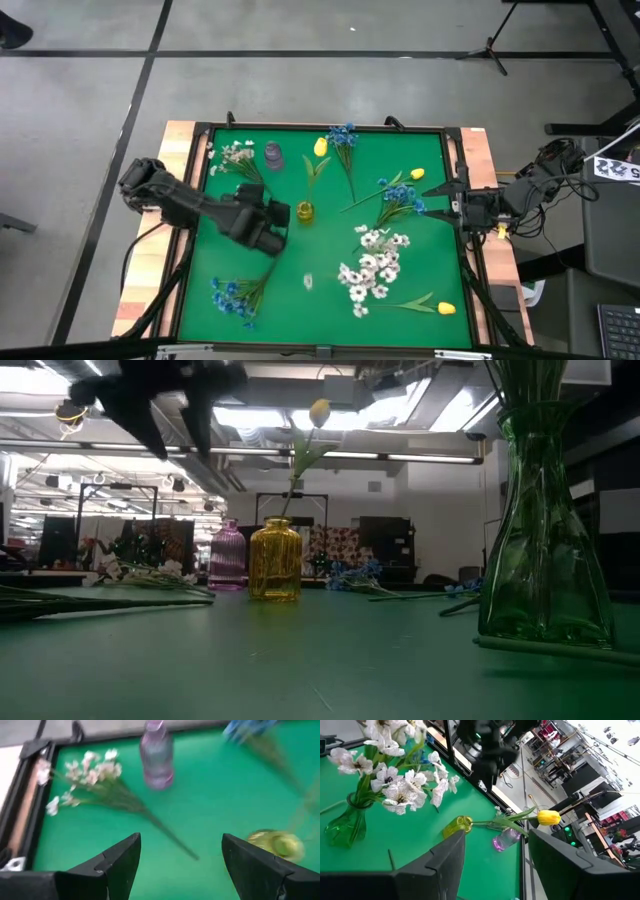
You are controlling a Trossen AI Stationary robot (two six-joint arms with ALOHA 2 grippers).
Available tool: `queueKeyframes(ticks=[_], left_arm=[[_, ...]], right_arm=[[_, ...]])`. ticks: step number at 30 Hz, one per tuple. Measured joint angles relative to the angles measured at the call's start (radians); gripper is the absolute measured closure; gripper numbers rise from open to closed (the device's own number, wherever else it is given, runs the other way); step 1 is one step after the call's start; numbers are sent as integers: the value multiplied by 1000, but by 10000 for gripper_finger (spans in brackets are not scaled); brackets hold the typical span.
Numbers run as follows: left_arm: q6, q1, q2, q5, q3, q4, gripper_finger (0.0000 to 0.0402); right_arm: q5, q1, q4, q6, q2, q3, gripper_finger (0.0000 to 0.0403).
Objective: Sort flowers into vase by color
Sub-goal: Put the white flowers into the green vase
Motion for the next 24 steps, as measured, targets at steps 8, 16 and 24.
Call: queueKeyframes(ticks=[8,16,24], left_arm=[[273,198,-108,104,-10,94,130],[302,371,-283,223,-79,259,130],[246,482,-353,494,-382,572,130]], right_arm=[[0,0,-57,22,0,0,185],[1,0,-70,31,0,0,185],[0,0,-70,31,0,0,185]])
